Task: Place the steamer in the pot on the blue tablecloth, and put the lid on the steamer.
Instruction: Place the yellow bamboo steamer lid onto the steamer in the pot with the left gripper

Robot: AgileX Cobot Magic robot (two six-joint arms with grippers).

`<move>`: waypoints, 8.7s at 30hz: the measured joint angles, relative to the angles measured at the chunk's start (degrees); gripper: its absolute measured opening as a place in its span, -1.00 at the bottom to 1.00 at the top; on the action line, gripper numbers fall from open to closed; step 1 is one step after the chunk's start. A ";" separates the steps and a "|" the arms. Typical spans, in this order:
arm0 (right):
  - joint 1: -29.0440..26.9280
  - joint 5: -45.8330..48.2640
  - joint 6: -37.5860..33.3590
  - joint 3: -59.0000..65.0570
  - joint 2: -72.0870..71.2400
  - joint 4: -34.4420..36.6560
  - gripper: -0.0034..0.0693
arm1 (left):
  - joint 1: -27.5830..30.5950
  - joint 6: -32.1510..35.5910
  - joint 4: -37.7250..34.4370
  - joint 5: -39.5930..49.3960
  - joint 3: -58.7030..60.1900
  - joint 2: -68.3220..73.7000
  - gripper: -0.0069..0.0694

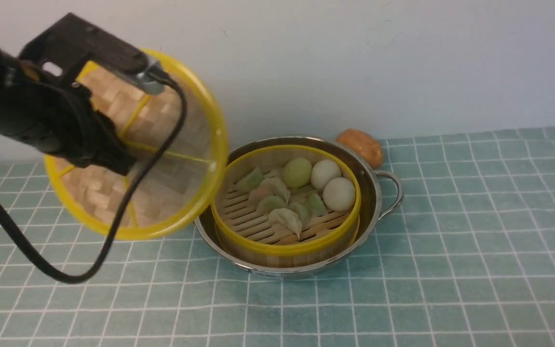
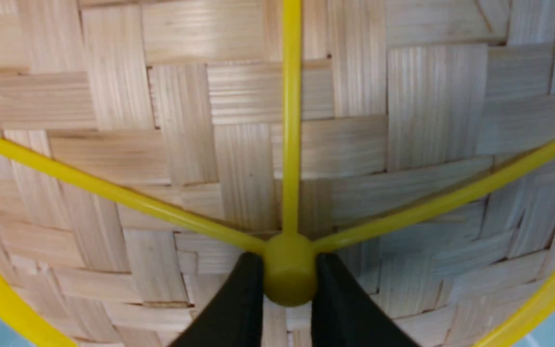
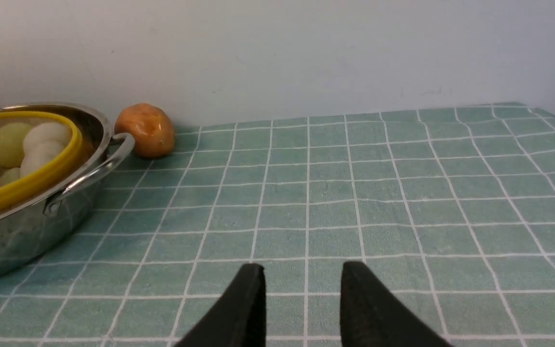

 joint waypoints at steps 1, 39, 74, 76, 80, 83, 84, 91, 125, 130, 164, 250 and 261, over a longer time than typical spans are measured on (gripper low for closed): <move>0.00 0.00 0.00 0.00 0.00 0.00 -0.25 | -2.05 1.02 -0.09 -2.13 -0.20 0.56 -0.51; 0.00 0.00 0.00 0.00 0.00 0.00 -0.25 | -12.23 -2.19 0.78 14.47 -16.08 17.27 -0.51; 0.00 0.00 0.00 0.00 0.00 0.00 -0.25 | -12.23 9.97 -2.73 -1.27 -16.08 27.40 -0.51; 0.00 0.00 0.00 0.00 0.00 0.00 -0.25 | -12.23 9.97 -2.73 -2.36 -16.08 28.32 -0.51; 0.00 0.00 0.00 0.00 0.00 0.00 -0.25 | -12.23 11.51 -3.17 -5.10 -16.08 28.95 -0.51; 0.00 0.00 0.00 0.00 0.00 0.00 -0.25 | -12.23 12.67 -3.29 -6.37 -16.08 28.95 -0.51; 0.00 0.00 0.00 0.00 0.00 0.00 -0.25 | -12.23 13.07 -3.51 -6.55 -16.08 28.95 -0.51; 0.00 0.00 0.00 0.00 0.00 0.00 -0.25 | -12.23 14.48 -4.59 -6.47 -16.08 28.95 -0.51; 0.00 0.00 0.00 0.00 0.00 0.20 -0.24 | -12.23 10.31 -0.03 3.92 -20.66 26.05 -0.51; 0.00 0.00 0.00 0.00 0.00 0.20 -0.24 | -12.23 10.37 -0.17 2.69 -20.73 26.78 -0.51; 0.00 0.00 0.00 0.00 0.00 0.20 -0.24 | -12.23 17.16 -2.95 -1.63 -20.73 30.41 -0.51; 0.00 0.00 -0.04 0.00 0.00 0.20 -0.24 | -12.23 22.77 -3.24 -3.14 -21.07 30.07 -0.51; 0.00 0.00 -0.04 0.00 0.00 0.20 -0.24 | -12.23 20.19 -1.67 -3.50 -21.07 28.27 -0.51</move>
